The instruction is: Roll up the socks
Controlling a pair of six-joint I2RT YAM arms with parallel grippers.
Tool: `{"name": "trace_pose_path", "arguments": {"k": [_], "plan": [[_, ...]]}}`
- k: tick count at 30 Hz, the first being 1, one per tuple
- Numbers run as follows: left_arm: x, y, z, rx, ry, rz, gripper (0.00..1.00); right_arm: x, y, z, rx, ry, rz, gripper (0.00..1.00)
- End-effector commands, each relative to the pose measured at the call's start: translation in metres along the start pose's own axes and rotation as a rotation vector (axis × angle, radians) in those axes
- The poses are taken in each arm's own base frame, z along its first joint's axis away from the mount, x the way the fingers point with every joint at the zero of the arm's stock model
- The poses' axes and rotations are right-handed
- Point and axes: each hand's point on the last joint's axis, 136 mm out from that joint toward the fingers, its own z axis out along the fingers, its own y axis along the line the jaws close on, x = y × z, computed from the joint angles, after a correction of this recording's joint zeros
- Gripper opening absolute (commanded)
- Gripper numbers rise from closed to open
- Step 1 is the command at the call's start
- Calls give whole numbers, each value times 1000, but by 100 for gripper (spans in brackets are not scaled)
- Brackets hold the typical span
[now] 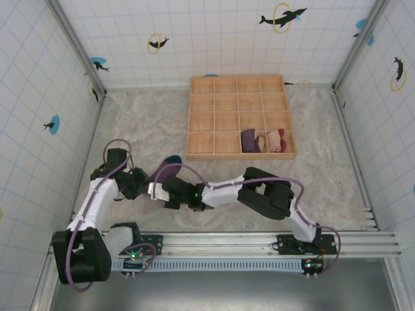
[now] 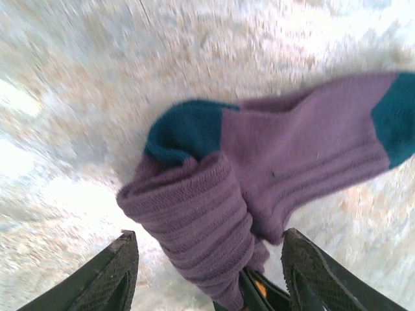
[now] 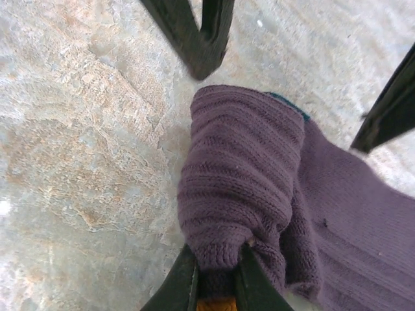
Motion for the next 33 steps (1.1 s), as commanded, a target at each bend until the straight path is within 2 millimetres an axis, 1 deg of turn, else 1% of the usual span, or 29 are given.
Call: {"name": "trace_pose_path", "arguments": {"k": [1,4,6,8,10,11,12,14,18,21,24,26,30,33], "plan": [[5,14,-11,-87,6,5,60,86,21,4,-195,310,226,0],[-3,23,-16,-153,-33,22,60,83,18,0,-297,297,384,0],[-5,24,-18,-161,-44,26,60,77,16,-3,-371,276,485,0],[-3,20,-16,-133,-32,25,59,67,15,-6,-465,251,601,0],[0,15,-14,-99,-17,23,58,57,8,-8,-532,229,711,0],[2,11,-13,-72,-10,25,57,49,3,-10,-561,218,765,0],[3,6,-12,-43,-9,26,57,52,3,-6,-588,237,813,0],[7,0,-9,17,0,17,56,49,-2,-1,-634,267,910,0],[18,-2,2,69,44,-2,53,48,-13,11,-663,333,1070,0],[20,-2,6,88,47,-18,51,50,-20,16,-632,369,1154,0],[11,-1,5,87,-11,-36,51,52,-24,19,-643,388,1288,0],[4,-5,6,116,-53,-56,51,52,-26,20,-640,384,1363,0],[-4,-18,11,235,-106,-131,50,51,-31,23,-611,384,1425,0],[-4,-17,20,256,-107,-162,51,54,-32,25,-592,383,1465,0]]}}
